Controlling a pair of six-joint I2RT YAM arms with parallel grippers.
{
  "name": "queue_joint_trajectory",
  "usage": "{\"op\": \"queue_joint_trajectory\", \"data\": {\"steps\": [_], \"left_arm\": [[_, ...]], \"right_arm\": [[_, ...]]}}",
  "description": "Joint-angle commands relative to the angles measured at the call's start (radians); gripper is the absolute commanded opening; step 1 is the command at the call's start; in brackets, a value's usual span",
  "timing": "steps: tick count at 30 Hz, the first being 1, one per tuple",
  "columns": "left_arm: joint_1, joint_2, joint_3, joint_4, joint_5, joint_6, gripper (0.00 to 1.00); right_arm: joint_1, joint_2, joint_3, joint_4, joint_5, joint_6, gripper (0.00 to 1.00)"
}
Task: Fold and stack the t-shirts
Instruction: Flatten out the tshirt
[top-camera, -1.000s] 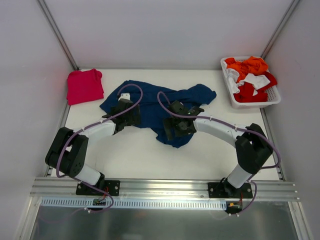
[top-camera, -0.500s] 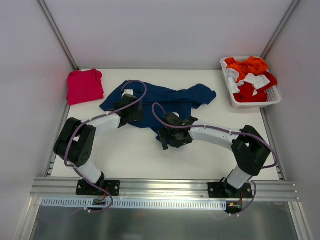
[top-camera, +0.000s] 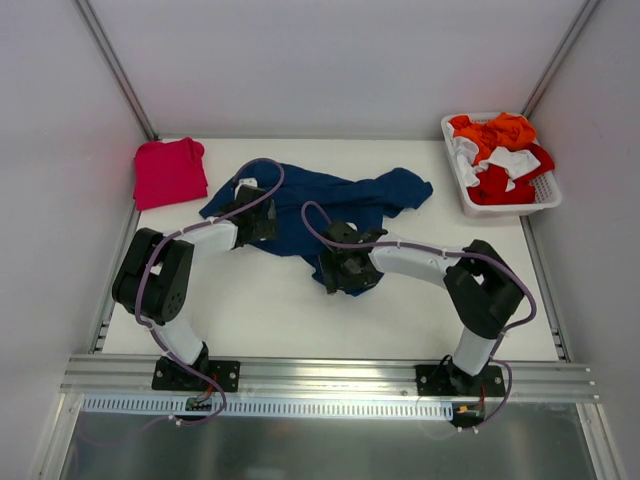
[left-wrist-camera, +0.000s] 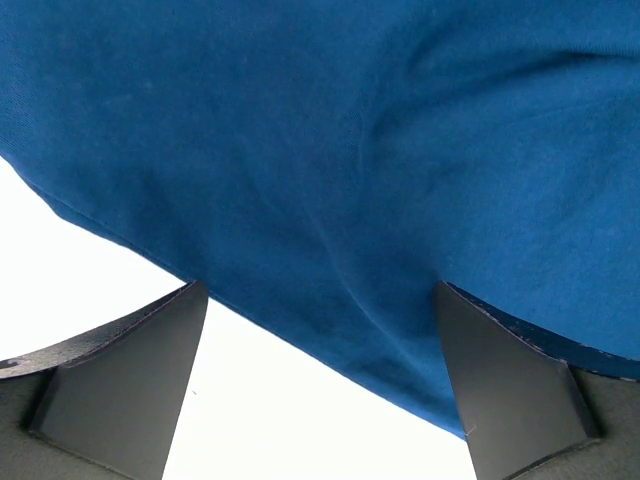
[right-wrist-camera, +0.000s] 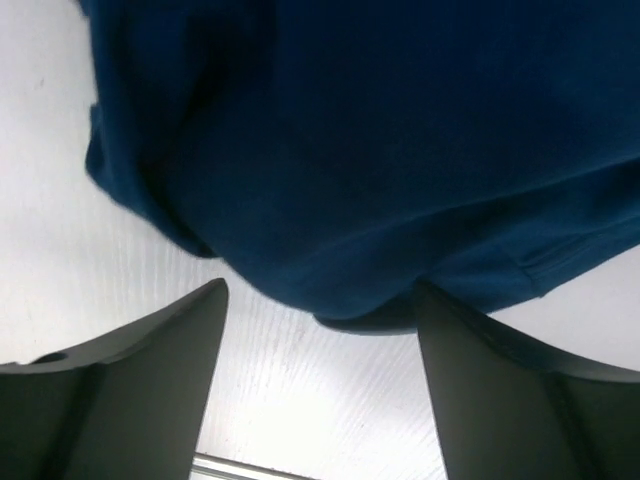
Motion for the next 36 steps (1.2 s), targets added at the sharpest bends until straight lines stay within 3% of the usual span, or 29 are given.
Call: {"op": "queue_joint_trajectory", "data": {"steps": [1, 6, 9, 10, 13, 14, 15, 16, 25, 32, 36], "left_arm": [[0.004, -0.018, 0.020, -0.023, -0.006, -0.028, 0.96], [0.006, -0.038, -0.014, -0.024, -0.012, -0.046, 0.92], [0.004, -0.067, -0.040, -0.029, -0.027, -0.069, 0.81], [0.004, -0.082, -0.052, -0.034, -0.027, -0.078, 0.75], [0.004, -0.103, -0.068, -0.060, -0.021, -0.092, 0.61], [0.004, -0.108, -0.072, -0.069, -0.018, -0.098, 0.41], [0.004, -0.116, -0.078, -0.073, -0.012, -0.103, 0.27], [0.003, -0.133, -0.092, -0.084, -0.007, -0.115, 0.00], [-0.018, -0.295, -0.196, -0.146, 0.030, -0.147, 0.00], [-0.114, -0.488, -0.270, -0.218, -0.021, -0.192, 0.00], [-0.118, -0.471, -0.238, -0.219, -0.067, -0.186, 0.00]], "right_arm": [[-0.043, -0.007, 0.035, -0.001, -0.013, -0.010, 0.76], [-0.066, -0.038, 0.006, -0.003, -0.005, -0.019, 0.51], [-0.066, -0.058, -0.015, -0.003, -0.002, -0.014, 0.35], [-0.066, -0.068, -0.034, -0.003, -0.004, -0.013, 0.24], [-0.066, -0.090, -0.078, -0.004, -0.001, -0.001, 0.13], [-0.063, -0.108, -0.090, -0.010, 0.001, 0.001, 0.11], [-0.063, -0.120, -0.103, -0.012, 0.005, 0.009, 0.09], [-0.062, -0.143, -0.124, -0.033, 0.024, 0.013, 0.08], [0.015, -0.344, -0.236, -0.199, 0.133, 0.096, 0.09], [0.107, -0.458, -0.342, -0.297, 0.166, 0.212, 0.11], [0.151, -0.495, -0.371, -0.331, 0.183, 0.268, 0.12]]}}
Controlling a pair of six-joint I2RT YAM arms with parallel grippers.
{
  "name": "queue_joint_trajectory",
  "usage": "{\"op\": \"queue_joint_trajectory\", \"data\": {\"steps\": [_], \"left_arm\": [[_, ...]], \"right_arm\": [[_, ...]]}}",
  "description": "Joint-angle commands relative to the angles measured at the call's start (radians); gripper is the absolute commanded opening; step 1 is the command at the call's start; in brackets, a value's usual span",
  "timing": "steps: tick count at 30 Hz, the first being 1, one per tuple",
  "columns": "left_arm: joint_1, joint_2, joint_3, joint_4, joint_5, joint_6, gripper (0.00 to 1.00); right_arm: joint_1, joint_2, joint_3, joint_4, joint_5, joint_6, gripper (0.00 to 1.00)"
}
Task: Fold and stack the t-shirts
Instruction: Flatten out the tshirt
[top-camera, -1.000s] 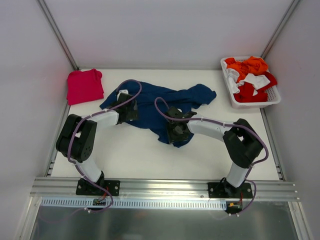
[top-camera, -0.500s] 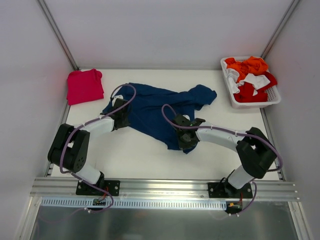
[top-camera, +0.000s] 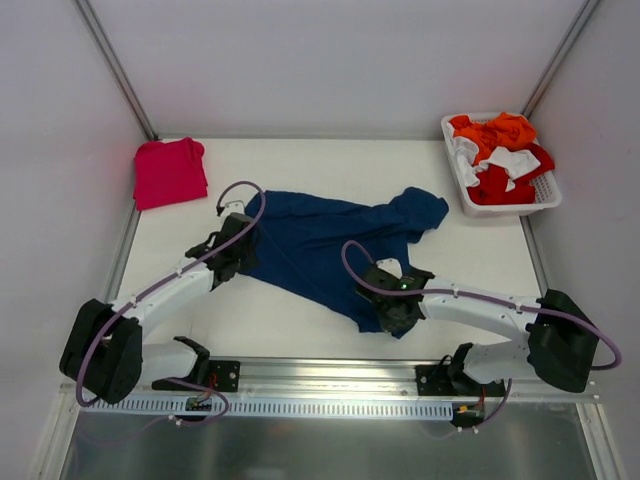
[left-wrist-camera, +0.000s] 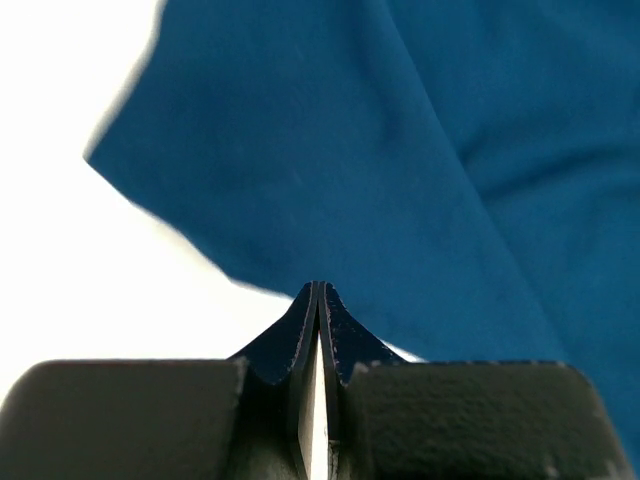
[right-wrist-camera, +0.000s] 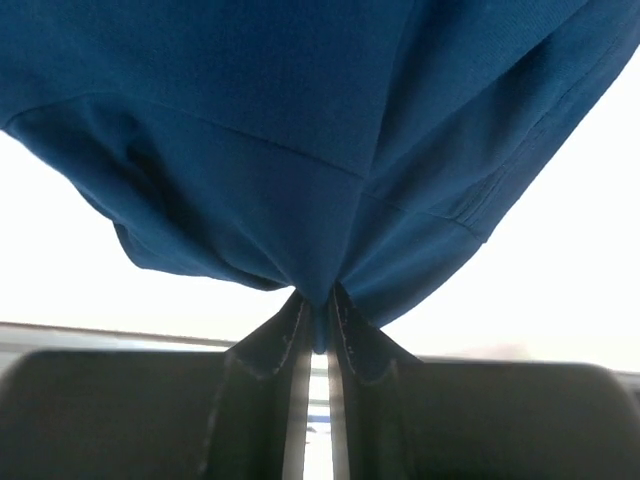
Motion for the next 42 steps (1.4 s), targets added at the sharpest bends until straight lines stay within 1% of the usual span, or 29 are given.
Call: {"op": "queue_joint_trajectory", "data": {"steps": [1, 2, 3, 5, 6, 7, 8, 10, 11, 12, 13, 14, 15, 22, 25, 27, 29, 32, 37, 42], "left_arm": [[-0.005, 0.036, 0.038, -0.026, -0.067, -0.010, 0.00], [-0.003, 0.067, 0.052, -0.026, -0.076, -0.008, 0.00], [-0.003, 0.143, 0.076, -0.026, -0.079, -0.005, 0.00], [-0.003, 0.228, 0.107, -0.029, -0.091, -0.005, 0.00], [-0.003, 0.302, 0.135, -0.032, -0.096, -0.015, 0.00], [-0.005, 0.335, 0.145, -0.037, -0.093, -0.019, 0.00], [-0.003, 0.363, 0.156, -0.042, -0.071, -0.022, 0.00], [-0.005, 0.403, 0.170, -0.043, -0.047, -0.034, 0.00], [-0.003, 0.409, 0.173, -0.043, -0.021, -0.032, 0.10], [-0.005, 0.413, 0.172, -0.043, -0.016, -0.029, 0.12], [-0.006, 0.415, 0.170, -0.043, -0.016, -0.029, 0.13], [-0.005, 0.417, 0.166, -0.045, -0.022, -0.025, 0.05], [-0.006, 0.417, 0.161, -0.045, -0.027, -0.026, 0.00], [-0.011, 0.380, 0.103, -0.049, 0.007, -0.043, 0.00], [-0.023, 0.319, 0.058, -0.065, 0.034, -0.068, 0.00], [-0.034, 0.250, 0.020, -0.094, 0.045, -0.103, 0.00], [-0.057, 0.167, -0.008, -0.118, 0.059, -0.143, 0.00], [-0.106, 0.064, -0.032, -0.190, 0.041, -0.201, 0.00], [-0.169, -0.033, -0.077, -0.291, 0.038, -0.275, 0.00], [-0.270, -0.143, -0.158, -0.382, 0.004, -0.410, 0.00]], "right_arm": [[0.033, -0.054, -0.027, -0.088, 0.044, 0.093, 0.12], [0.045, -0.060, -0.035, -0.086, 0.045, 0.102, 0.13], [0.047, -0.062, -0.040, -0.082, 0.045, 0.111, 0.13], [0.059, -0.065, -0.047, -0.080, 0.049, 0.120, 0.13], [0.061, -0.065, -0.047, -0.077, 0.052, 0.128, 0.19], [0.070, -0.066, -0.047, -0.079, 0.058, 0.133, 0.28], [0.073, -0.066, -0.046, -0.079, 0.063, 0.137, 0.40], [0.088, -0.075, -0.047, -0.080, 0.072, 0.149, 0.73], [0.094, -0.086, -0.044, -0.080, 0.077, 0.154, 0.94], [0.099, -0.095, -0.044, -0.080, 0.083, 0.159, 0.97], [0.110, -0.103, -0.044, -0.080, 0.093, 0.168, 0.97], [0.111, -0.124, -0.044, -0.083, 0.100, 0.176, 0.97], [0.114, -0.135, -0.044, -0.083, 0.110, 0.177, 0.97], [0.121, -0.230, -0.023, -0.117, 0.158, 0.189, 0.97], [0.121, -0.262, -0.002, -0.141, 0.184, 0.186, 0.97], [0.121, -0.275, 0.009, -0.166, 0.202, 0.189, 0.97], [0.121, -0.290, 0.026, -0.178, 0.212, 0.185, 0.97], [0.121, -0.298, 0.046, -0.181, 0.224, 0.179, 0.97], [0.121, -0.279, 0.069, -0.178, 0.232, 0.163, 0.97], [0.121, -0.233, 0.069, -0.160, 0.219, 0.157, 0.97]]}}
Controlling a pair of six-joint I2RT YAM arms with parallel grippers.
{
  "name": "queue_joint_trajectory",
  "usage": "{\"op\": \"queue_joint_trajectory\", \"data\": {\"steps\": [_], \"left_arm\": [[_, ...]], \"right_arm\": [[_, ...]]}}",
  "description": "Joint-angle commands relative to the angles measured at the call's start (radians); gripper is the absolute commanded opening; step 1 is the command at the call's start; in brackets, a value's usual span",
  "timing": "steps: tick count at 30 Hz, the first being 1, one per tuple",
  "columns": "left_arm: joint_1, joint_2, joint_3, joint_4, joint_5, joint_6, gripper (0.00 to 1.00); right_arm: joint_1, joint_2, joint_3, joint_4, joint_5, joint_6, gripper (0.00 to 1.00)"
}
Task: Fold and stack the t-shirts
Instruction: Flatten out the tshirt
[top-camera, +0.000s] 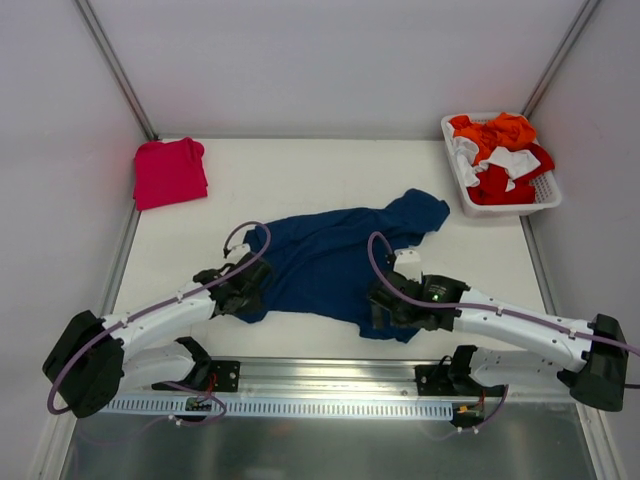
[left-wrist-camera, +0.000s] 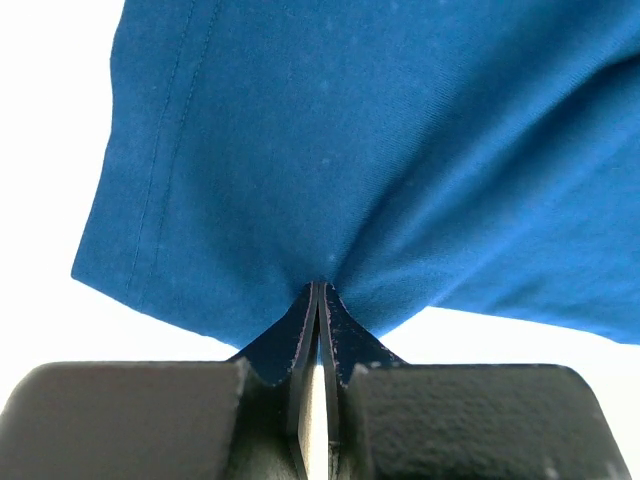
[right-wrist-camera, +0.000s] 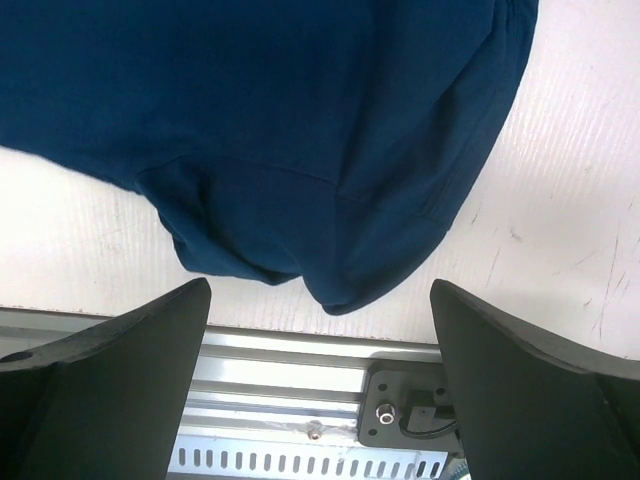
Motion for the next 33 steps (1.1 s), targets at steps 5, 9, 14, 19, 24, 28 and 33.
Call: {"op": "queue_joint_trajectory", "data": {"steps": [5, 9, 14, 19, 24, 28, 33], "left_arm": [[-0.085, -0.128, -0.110, -0.184, -0.030, -0.202, 0.00], [-0.154, -0.154, -0.081, -0.264, -0.075, -0.260, 0.00], [-0.193, -0.161, 0.077, -0.312, -0.188, -0.205, 0.00], [-0.197, -0.126, 0.270, -0.307, -0.313, -0.046, 0.81], [-0.188, -0.047, 0.376, -0.243, -0.477, 0.091, 0.99], [-0.108, 0.046, 0.360, -0.032, -0.318, 0.288, 0.99], [0.093, 0.082, 0.280, 0.220, -0.052, 0.350, 0.99]], "right_arm": [[0.007, 0.051, 0.023, 0.008, 0.001, -0.005, 0.97], [0.005, 0.056, 0.029, 0.005, 0.022, -0.005, 0.97], [-0.022, 0.077, 0.099, 0.002, 0.071, -0.062, 0.96], [-0.085, 0.120, 0.208, 0.023, 0.122, -0.180, 0.96], [-0.297, 0.132, 0.213, 0.214, -0.051, -0.343, 0.97], [-0.426, 0.172, 0.217, 0.281, -0.145, -0.427, 0.97], [-0.573, 0.279, 0.280, 0.354, -0.283, -0.502, 0.97]]}}
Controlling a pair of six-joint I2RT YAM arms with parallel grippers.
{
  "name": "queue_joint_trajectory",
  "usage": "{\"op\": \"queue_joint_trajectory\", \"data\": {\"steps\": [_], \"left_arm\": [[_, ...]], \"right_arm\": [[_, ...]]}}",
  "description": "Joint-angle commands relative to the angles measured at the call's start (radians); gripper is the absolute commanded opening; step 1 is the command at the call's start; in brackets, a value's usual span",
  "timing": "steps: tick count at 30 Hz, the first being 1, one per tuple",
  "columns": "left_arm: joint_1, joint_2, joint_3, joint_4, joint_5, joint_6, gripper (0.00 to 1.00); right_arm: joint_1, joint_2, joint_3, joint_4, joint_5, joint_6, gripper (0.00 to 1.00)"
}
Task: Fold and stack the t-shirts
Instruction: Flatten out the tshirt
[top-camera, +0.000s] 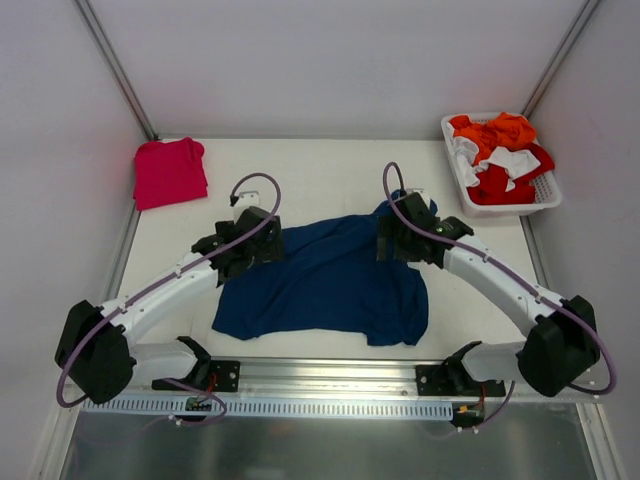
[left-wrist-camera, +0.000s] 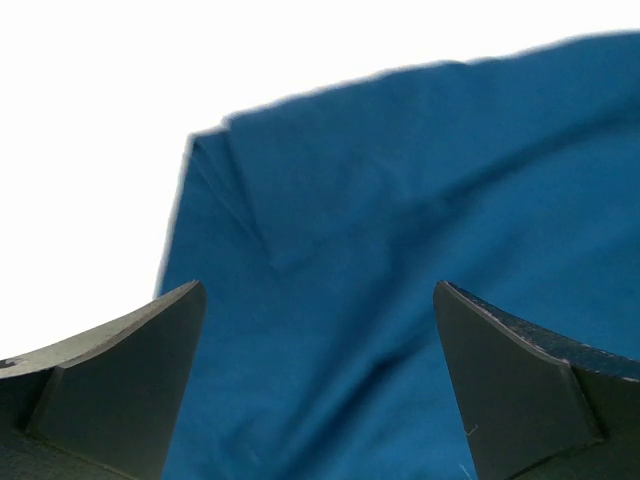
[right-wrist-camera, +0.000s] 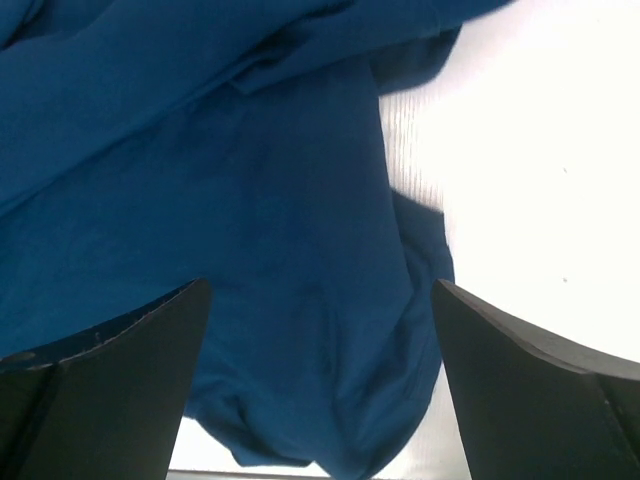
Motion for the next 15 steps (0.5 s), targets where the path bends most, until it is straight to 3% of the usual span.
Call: {"op": "queue_joint_trajectory", "data": {"steps": [1, 5, 15], "left_arm": [[0.084, 0.045, -0.009, 0.172, 0.117, 0.123, 0.99], [0.146, 0.131, 0.013, 0.175, 0.186, 0.092, 0.99], [0.164, 0.307, 0.043, 0.195, 0.207, 0.083, 0.99]], "right_arm": [[-0.074, 0.087, 0.083, 0.098, -0.150, -0.107, 0.97], [-0.178, 0.223, 0.195, 0.107, -0.249, -0.156, 0.97], [-0.263, 0.532, 0.436, 0.069, -0.349, -0.216, 0.97]]}}
